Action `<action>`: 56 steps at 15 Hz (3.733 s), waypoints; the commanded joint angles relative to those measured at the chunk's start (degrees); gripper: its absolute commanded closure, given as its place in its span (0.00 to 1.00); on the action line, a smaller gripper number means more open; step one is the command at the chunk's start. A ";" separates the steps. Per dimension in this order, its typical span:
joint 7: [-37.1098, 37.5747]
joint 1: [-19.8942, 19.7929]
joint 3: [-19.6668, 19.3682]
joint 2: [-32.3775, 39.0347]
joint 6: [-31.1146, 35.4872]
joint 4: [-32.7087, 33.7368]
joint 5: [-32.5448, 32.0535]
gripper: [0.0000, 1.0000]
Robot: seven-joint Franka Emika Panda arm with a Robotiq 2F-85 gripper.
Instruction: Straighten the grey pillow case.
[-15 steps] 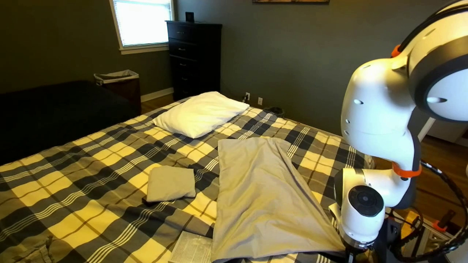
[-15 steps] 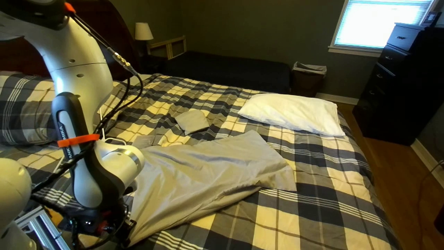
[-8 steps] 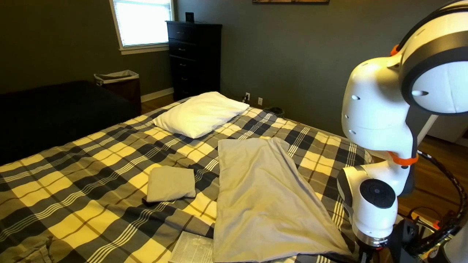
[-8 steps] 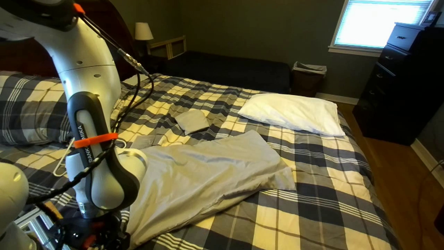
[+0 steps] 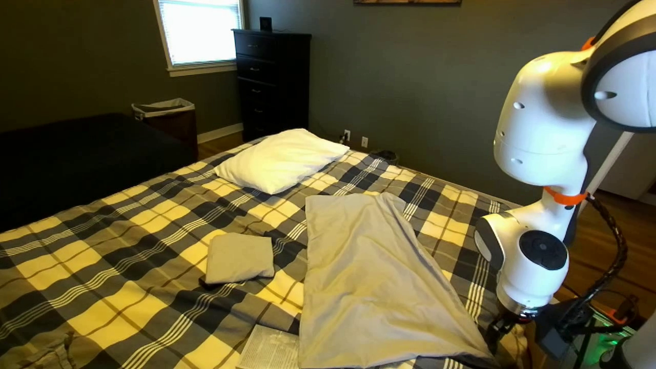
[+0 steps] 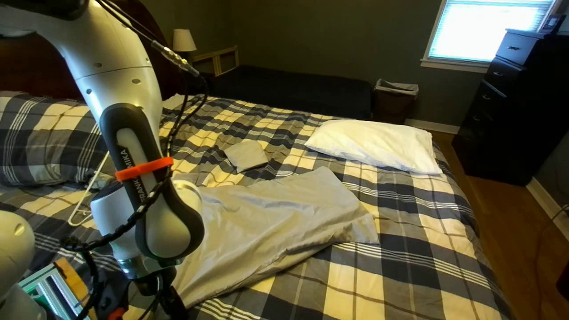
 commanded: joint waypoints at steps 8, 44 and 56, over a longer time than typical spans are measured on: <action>-11.69 -3.47 -7.39 -6.92 -0.19 0.10 10.07 0.00; -7.60 -26.85 -1.54 26.85 40.35 61.14 12.07 0.22; -3.26 -30.36 -1.10 34.93 41.22 69.82 14.33 0.83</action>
